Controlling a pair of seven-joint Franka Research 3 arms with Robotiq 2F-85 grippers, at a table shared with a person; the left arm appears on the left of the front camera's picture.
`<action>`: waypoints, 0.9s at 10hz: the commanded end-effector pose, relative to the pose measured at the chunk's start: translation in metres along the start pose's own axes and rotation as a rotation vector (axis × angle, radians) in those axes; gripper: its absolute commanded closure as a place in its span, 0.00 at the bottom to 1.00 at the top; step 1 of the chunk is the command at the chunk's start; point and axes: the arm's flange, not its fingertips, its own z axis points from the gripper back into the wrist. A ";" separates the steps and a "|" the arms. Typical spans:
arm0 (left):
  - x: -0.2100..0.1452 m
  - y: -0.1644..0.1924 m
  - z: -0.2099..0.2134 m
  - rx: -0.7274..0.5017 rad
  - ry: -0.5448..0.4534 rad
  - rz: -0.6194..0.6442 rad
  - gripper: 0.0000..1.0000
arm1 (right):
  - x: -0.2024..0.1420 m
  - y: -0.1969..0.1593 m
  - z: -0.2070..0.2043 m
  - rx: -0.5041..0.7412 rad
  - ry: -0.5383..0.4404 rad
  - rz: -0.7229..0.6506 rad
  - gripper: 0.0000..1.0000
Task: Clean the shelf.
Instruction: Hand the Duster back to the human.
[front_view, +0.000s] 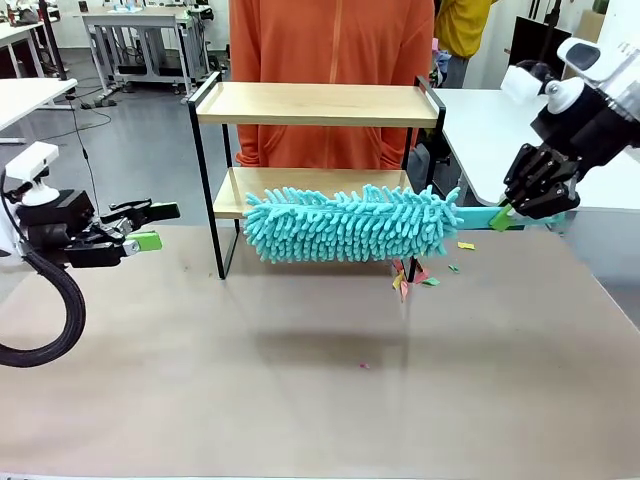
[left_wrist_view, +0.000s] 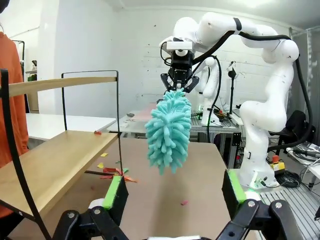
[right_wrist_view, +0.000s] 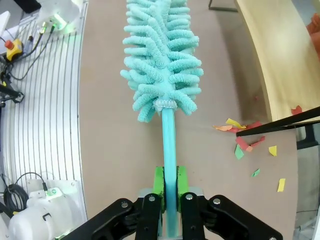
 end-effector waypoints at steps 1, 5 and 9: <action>0.002 0.000 0.000 0.002 -0.005 -0.009 0.00 | 0.000 0.001 0.000 -0.011 0.003 -0.007 0.87; -0.001 0.000 0.001 0.002 0.000 0.001 0.00 | 0.000 0.001 0.000 -0.011 0.003 -0.007 0.87; -0.037 0.035 -0.031 -0.078 -0.062 0.036 0.00 | 0.000 0.001 0.000 -0.011 0.003 -0.007 0.87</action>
